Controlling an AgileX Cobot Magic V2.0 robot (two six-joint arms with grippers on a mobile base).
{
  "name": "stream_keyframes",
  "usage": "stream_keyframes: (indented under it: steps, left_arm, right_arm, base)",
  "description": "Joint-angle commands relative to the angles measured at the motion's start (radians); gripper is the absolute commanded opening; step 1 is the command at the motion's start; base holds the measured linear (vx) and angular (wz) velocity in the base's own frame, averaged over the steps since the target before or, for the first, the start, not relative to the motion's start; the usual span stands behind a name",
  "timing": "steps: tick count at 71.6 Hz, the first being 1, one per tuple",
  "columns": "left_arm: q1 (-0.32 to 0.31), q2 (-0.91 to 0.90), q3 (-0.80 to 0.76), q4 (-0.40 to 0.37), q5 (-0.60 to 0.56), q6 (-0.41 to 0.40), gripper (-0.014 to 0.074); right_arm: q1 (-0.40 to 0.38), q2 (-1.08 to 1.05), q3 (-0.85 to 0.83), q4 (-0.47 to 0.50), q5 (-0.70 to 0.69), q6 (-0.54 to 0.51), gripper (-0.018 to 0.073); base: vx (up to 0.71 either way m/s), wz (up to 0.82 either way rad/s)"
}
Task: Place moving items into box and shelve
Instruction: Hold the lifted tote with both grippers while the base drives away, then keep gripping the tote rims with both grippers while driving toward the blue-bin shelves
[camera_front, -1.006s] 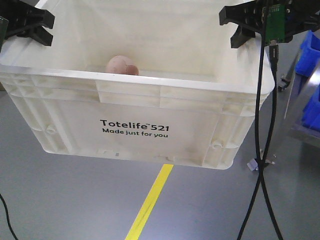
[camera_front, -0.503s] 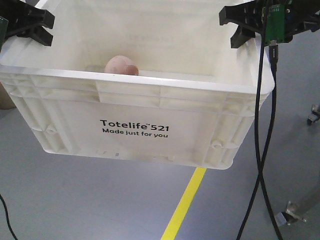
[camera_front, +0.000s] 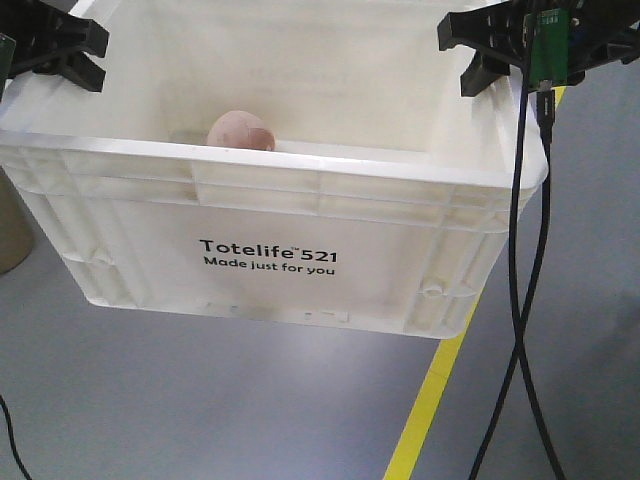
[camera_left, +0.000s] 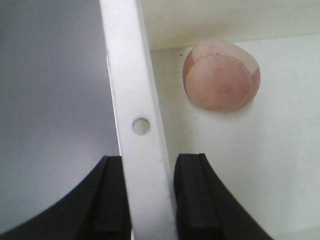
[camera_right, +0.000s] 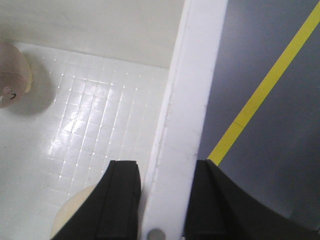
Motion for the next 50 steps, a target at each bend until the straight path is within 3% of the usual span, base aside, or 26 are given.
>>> stream_keyframes:
  steps: [1,50]
  left_arm:
    - [-0.015,-0.06,-0.042,-0.14,-0.115,0.008,-0.0017]
    - [-0.015,-0.06,-0.042,-0.14,-0.115,0.008,-0.0017]
  right_arm:
    - [0.011,-0.053,-0.044,0.097,-0.121,-0.03,-0.0012]
    - [0.011,-0.053,-0.044,0.093,-0.121,-0.03,-0.0012]
  base:
    - [0.53,-0.11]
    - [0.52,-0.21]
